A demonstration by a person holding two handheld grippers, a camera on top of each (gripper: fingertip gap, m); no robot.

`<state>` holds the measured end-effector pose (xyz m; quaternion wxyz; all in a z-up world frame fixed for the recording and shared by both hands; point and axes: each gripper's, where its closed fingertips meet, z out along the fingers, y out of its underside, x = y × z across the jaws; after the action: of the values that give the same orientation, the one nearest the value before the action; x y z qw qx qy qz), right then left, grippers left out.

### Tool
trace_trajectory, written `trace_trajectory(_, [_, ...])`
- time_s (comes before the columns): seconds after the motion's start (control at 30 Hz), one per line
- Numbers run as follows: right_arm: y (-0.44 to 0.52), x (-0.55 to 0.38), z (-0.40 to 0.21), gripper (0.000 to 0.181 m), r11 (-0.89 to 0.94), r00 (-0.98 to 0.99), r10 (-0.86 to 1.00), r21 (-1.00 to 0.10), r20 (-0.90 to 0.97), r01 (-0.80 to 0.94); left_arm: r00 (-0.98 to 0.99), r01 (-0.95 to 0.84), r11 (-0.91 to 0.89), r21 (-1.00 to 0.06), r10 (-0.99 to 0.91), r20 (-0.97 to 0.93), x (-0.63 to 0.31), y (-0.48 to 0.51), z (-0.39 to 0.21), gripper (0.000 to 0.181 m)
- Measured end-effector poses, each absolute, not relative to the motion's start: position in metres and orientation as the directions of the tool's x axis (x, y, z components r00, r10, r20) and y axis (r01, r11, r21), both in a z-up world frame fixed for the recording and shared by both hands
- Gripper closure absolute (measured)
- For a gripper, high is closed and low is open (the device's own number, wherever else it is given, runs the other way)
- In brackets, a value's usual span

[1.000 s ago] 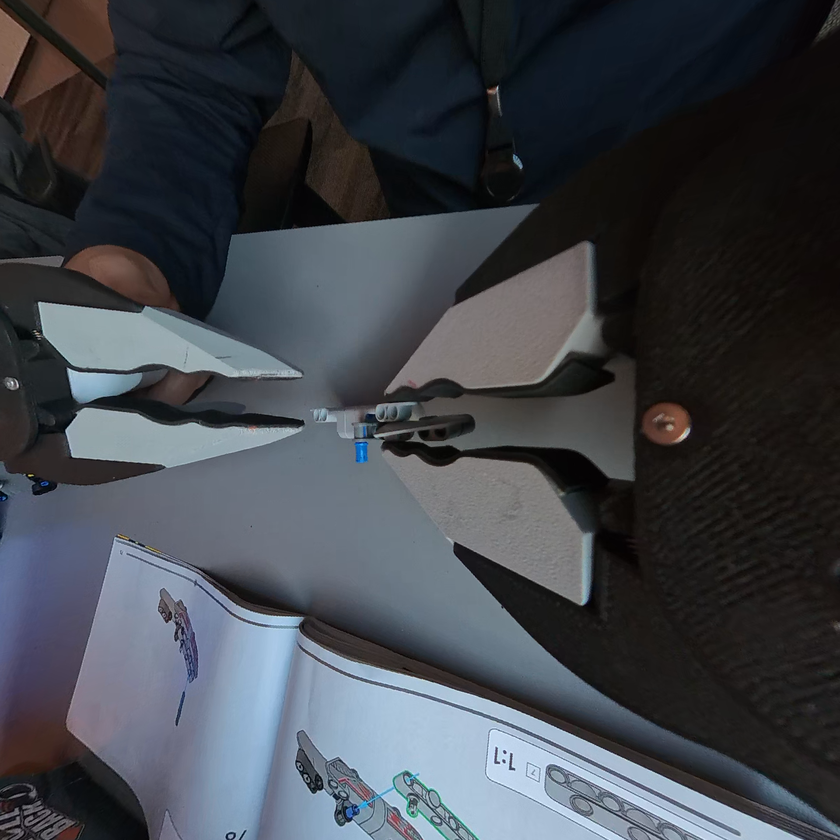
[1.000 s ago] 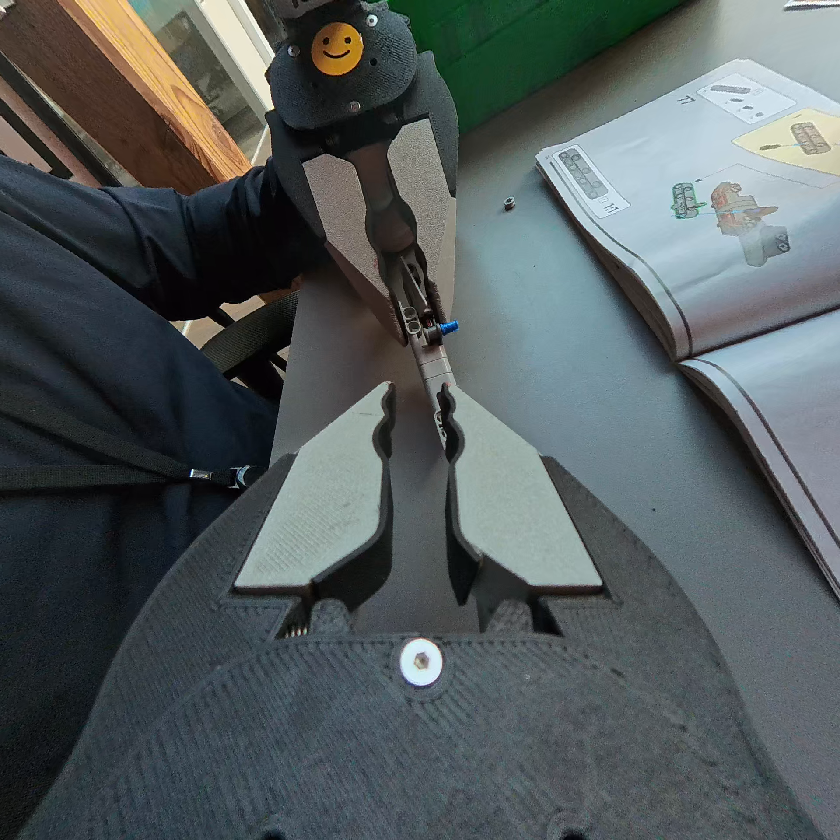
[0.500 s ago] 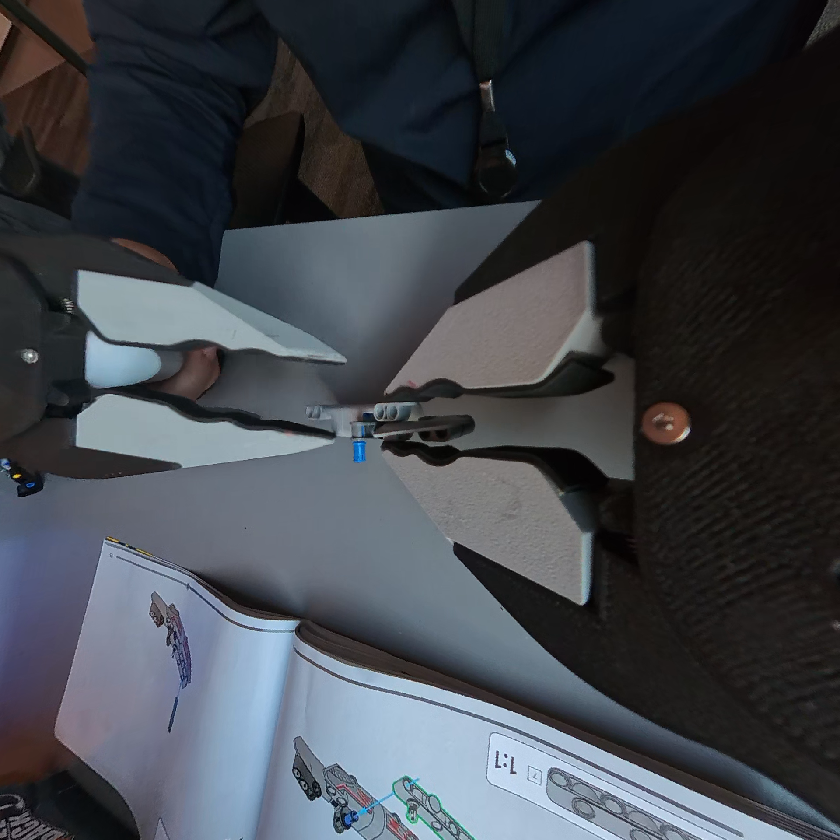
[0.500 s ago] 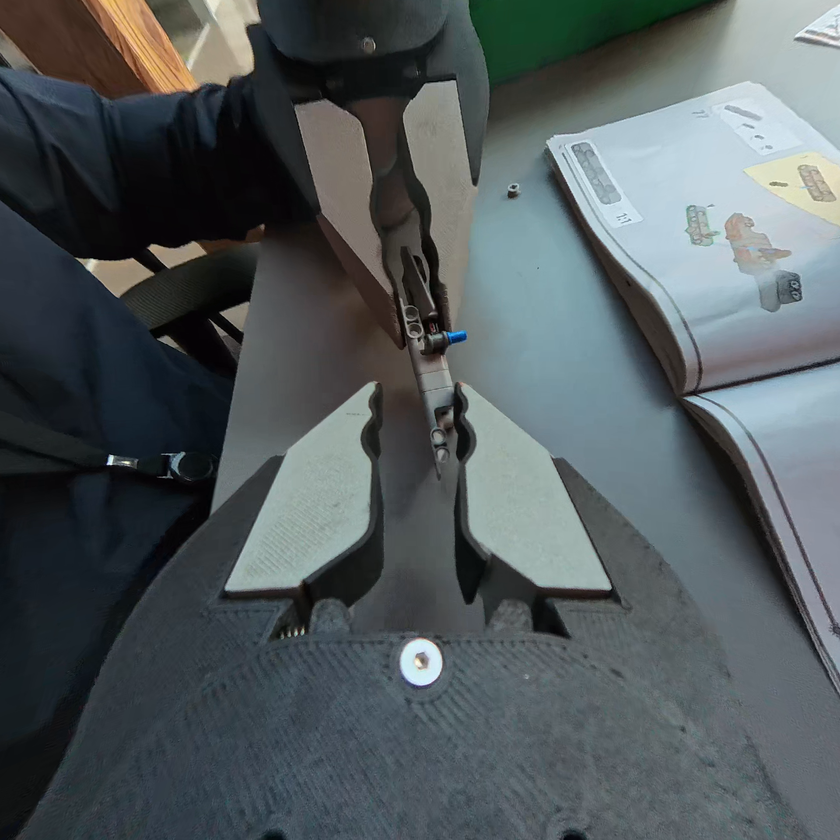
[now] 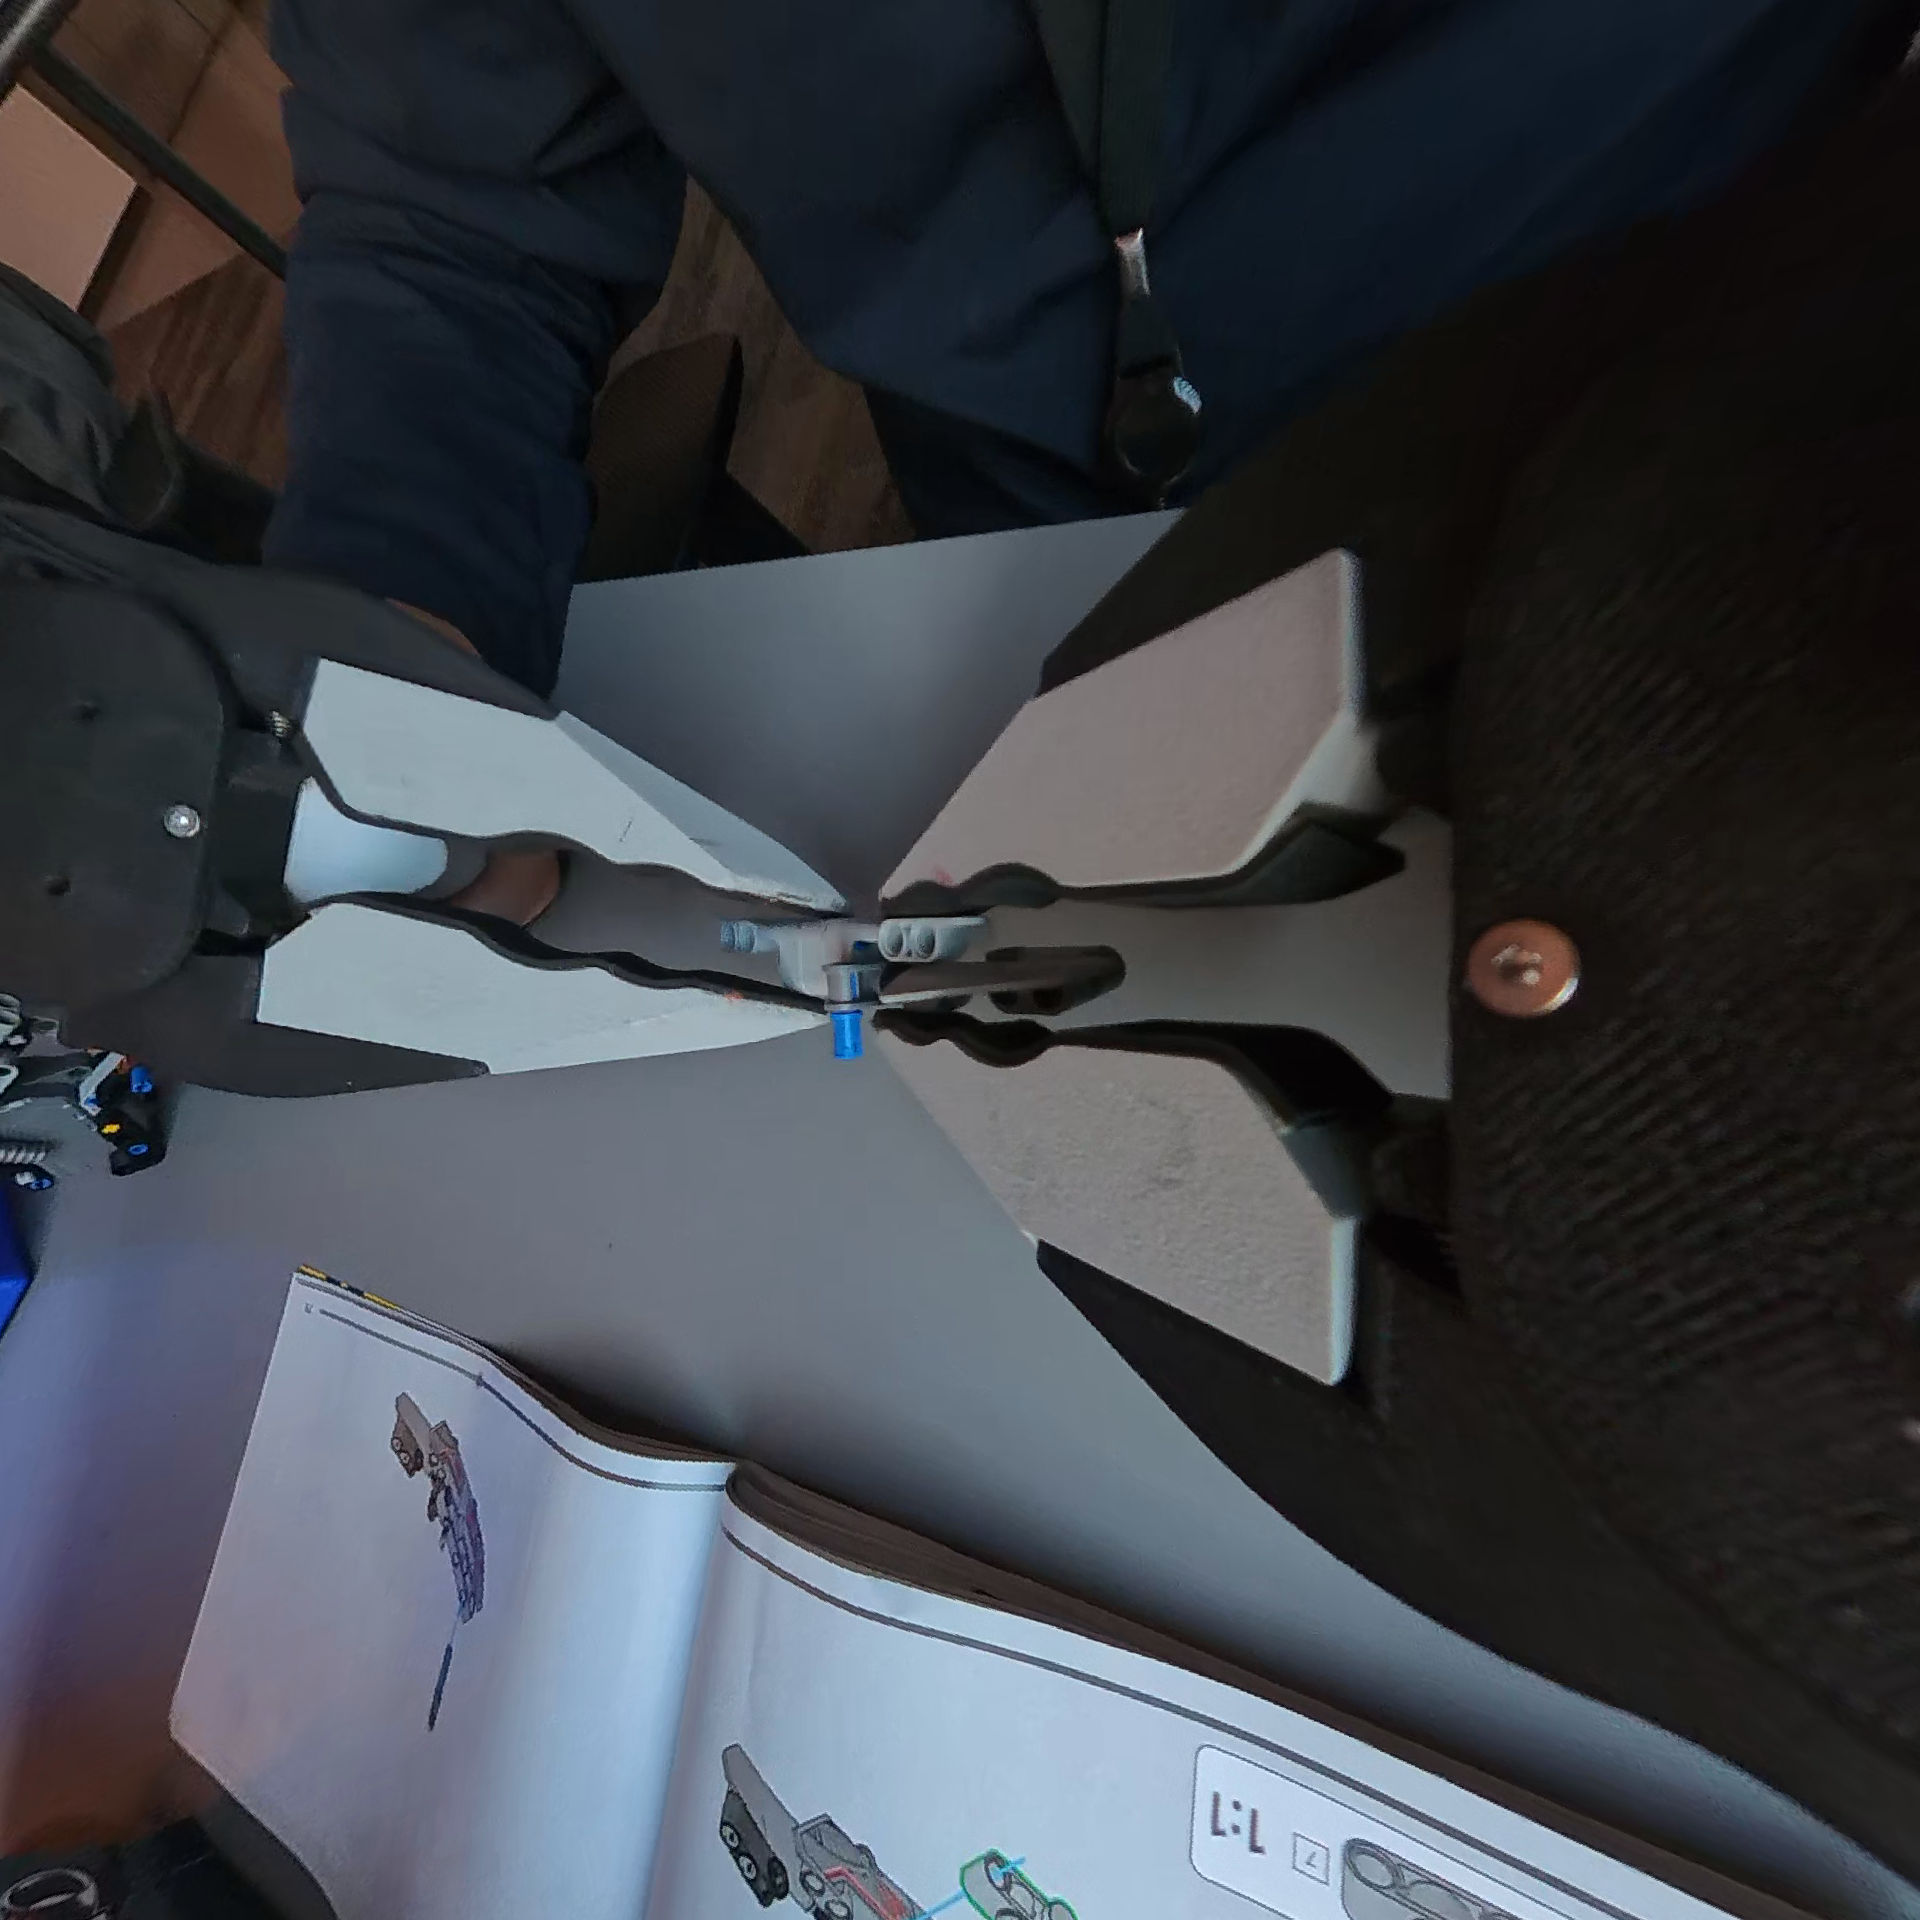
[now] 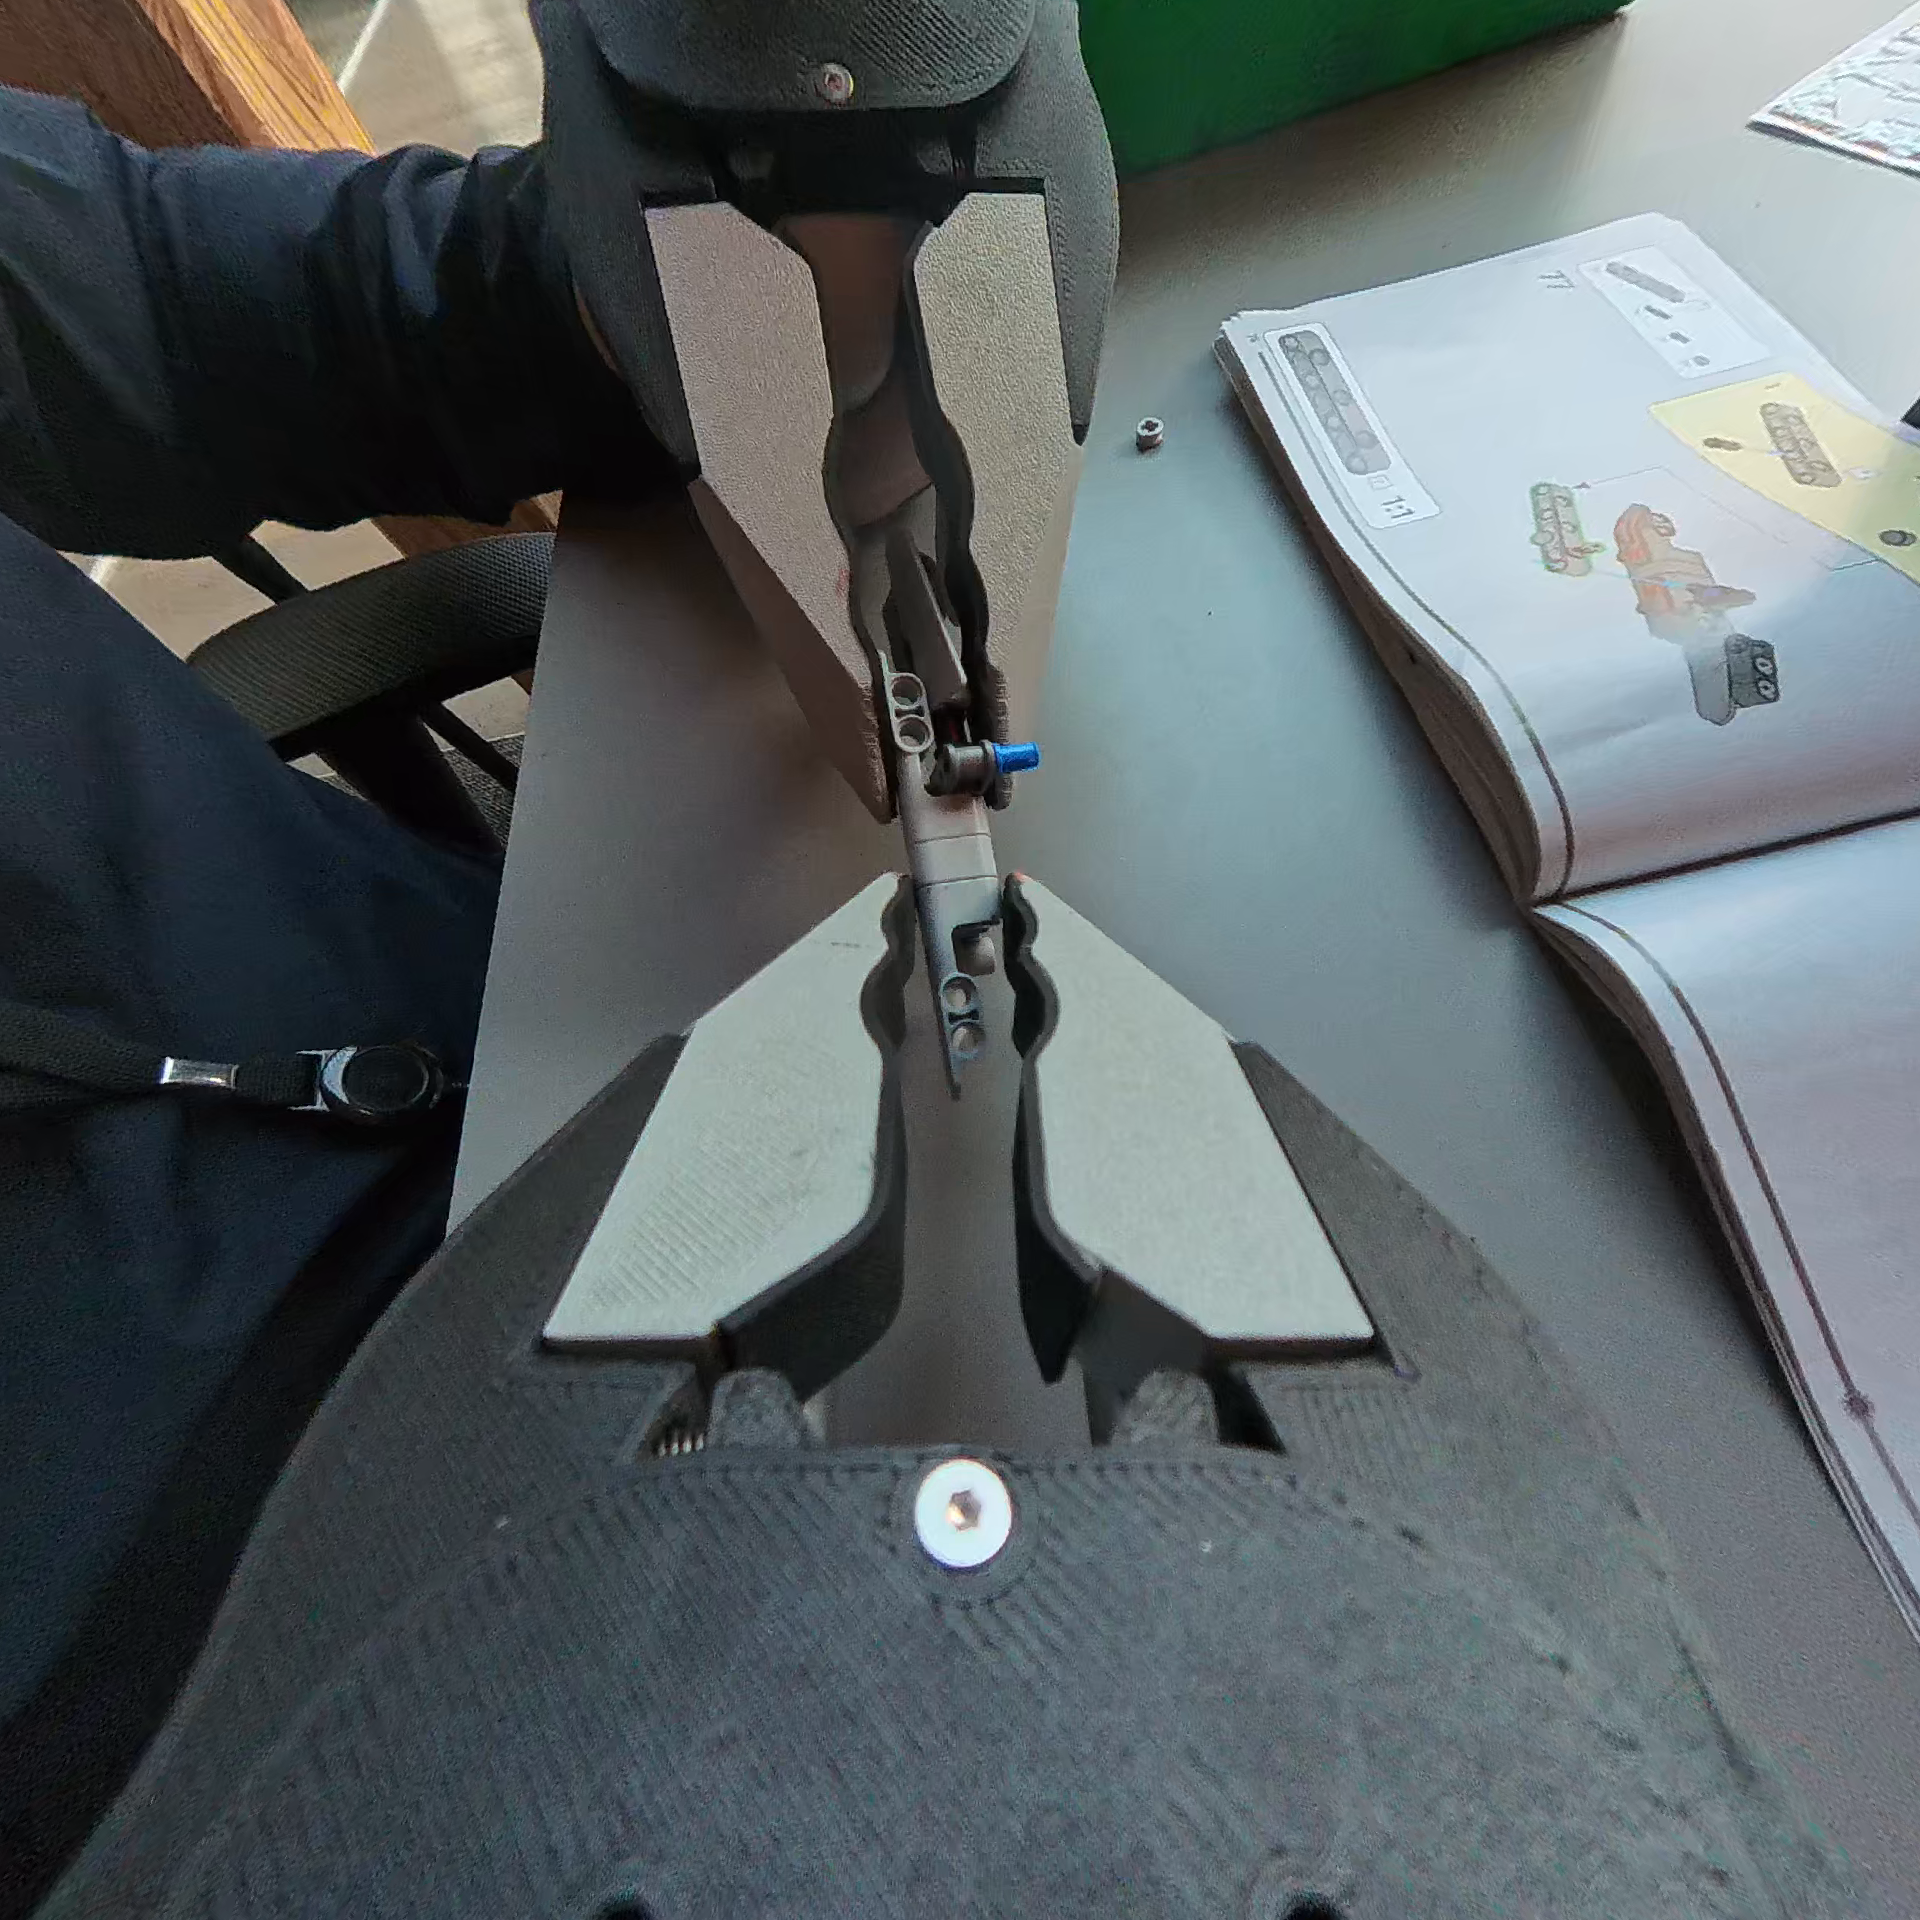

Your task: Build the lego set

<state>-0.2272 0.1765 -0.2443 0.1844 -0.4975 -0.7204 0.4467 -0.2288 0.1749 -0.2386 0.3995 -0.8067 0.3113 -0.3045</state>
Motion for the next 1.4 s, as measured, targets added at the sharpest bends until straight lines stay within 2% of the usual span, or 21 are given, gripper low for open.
trace_trajectory(0.37, [0.172, -0.226, -0.246, 0.168, 0.112, -0.45, 0.873, -0.821, -0.187, 0.559, 0.626, -0.295, -0.405, -0.866, -0.766, 0.145, -0.224, 0.174, -0.234, 0.168])
trace_trajectory(0.5, [0.169, -0.224, -0.236, 0.169, 0.146, -0.481, 0.868, -0.862, -0.124, 0.486, 0.586, -0.269, -0.396, -0.878, -0.791, 0.177, -0.221, 0.169, -0.229, 0.168])
trace_trajectory(0.73, [0.161, -0.228, -0.226, 0.166, 0.208, -0.5, 0.866, -0.898, -0.016, 0.389, 0.584, -0.273, -0.304, -0.913, -0.806, 0.094, -0.219, 0.166, -0.219, 0.168])
trace_trajectory(0.93, [0.159, -0.226, -0.236, 0.168, 0.311, -0.521, 0.851, -0.863, 0.066, 0.398, 0.559, -0.296, -0.36, -0.885, -0.816, 0.145, -0.214, 0.164, -0.228, 0.167])
trace_trajectory(0.97, [0.159, -0.226, -0.237, 0.169, 0.329, -0.526, 0.847, -0.856, 0.08, 0.398, 0.546, -0.306, -0.36, -0.881, -0.825, 0.148, -0.213, 0.162, -0.229, 0.161])
trace_trajectory(1.03, [0.158, -0.228, -0.238, 0.169, 0.37, -0.541, 0.833, -0.847, 0.12, 0.383, 0.55, -0.309, -0.355, -0.882, -0.824, 0.138, -0.216, 0.162, -0.228, 0.167])
trace_trajectory(1.13, [0.161, -0.232, -0.254, 0.169, 0.476, -0.532, 0.818, -0.775, 0.217, 0.416, 0.588, -0.475, -0.336, -0.813, -0.809, -0.009, -0.225, 0.162, -0.248, 0.168])
trace_trajectory(1.2, [0.166, -0.23, -0.257, 0.168, 0.474, -0.525, 0.823, -0.77, 0.215, 0.427, 0.6, -0.513, -0.289, -0.808, -0.794, -0.097, -0.226, 0.163, -0.249, 0.168])
trace_trajectory(1.23, [0.174, -0.226, -0.26, 0.168, 0.45, -0.51, 0.84, -0.764, 0.187, 0.463, 0.627, -0.504, -0.3, -0.81, -0.772, -0.105, -0.235, 0.166, -0.248, 0.169])
trace_trajectory(1.3, [0.193, -0.216, -0.26, 0.168, 0.405, -0.479, 0.865, -0.772, 0.149, 0.49, 0.682, -0.373, -0.323, -0.87, -0.731, -0.021, -0.257, 0.167, -0.233, 0.169])
trace_trajectory(1.4, [0.191, -0.223, -0.255, 0.168, 0.391, -0.483, 0.863, -0.802, 0.148, 0.451, 0.669, -0.286, -0.363, -0.887, -0.738, 0.087, -0.263, 0.167, -0.228, 0.168])
